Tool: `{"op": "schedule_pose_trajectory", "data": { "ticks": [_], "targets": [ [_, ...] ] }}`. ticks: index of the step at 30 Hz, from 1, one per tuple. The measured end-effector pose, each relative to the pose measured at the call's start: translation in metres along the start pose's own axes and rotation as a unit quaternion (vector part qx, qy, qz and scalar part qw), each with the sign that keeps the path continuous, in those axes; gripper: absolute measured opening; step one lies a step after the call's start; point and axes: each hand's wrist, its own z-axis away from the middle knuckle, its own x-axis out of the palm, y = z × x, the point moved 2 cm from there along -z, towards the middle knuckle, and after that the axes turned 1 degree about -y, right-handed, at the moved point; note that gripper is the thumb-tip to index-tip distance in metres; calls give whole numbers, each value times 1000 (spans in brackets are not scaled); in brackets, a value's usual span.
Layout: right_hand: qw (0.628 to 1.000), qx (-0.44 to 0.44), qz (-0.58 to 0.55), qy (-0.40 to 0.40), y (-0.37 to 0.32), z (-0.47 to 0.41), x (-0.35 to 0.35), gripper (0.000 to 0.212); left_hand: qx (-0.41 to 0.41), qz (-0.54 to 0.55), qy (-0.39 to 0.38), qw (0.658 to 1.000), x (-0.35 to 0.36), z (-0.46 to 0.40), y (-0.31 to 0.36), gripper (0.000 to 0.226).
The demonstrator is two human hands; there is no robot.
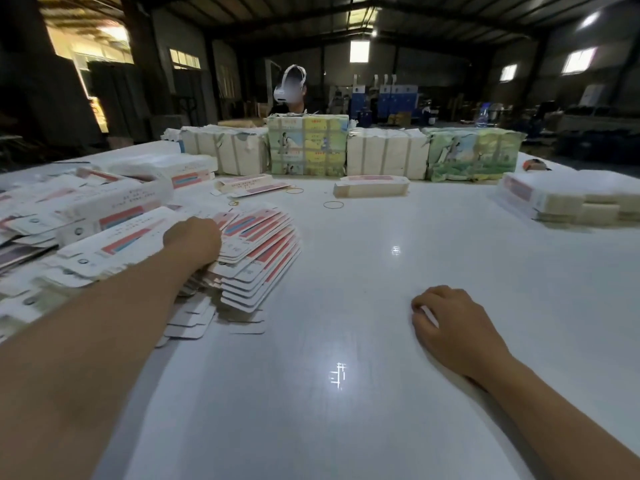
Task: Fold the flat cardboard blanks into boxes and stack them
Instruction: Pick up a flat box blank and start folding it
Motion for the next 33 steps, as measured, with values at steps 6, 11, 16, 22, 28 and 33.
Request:
{"op": "schedule_pose_trajectory", "data": {
  "ticks": [6,11,16,22,28,33],
  "targets": [
    [1000,-7,-15,6,1,1,1,26,105,-137,52,984,-19,3,4,19],
    [1000,-10,-4,-8,1,1,1,28,99,-34,157,982,-56,37,20,24],
    [987,18,-158,26,-8,-1,-18,24,305,166,291,892,-71,141,109,43],
    [638,233,-729,-89,-6,13,-52,70,440,171,293,831,-34,213,165,37],
    [682,252,-683,-72,-11,21,-51,20,412,247,254,839,-19,212,169,34],
    [673,190,-701,-138,-16,22,-49,19,344,265,189,881,-12,204,173,77]
  ]
}}
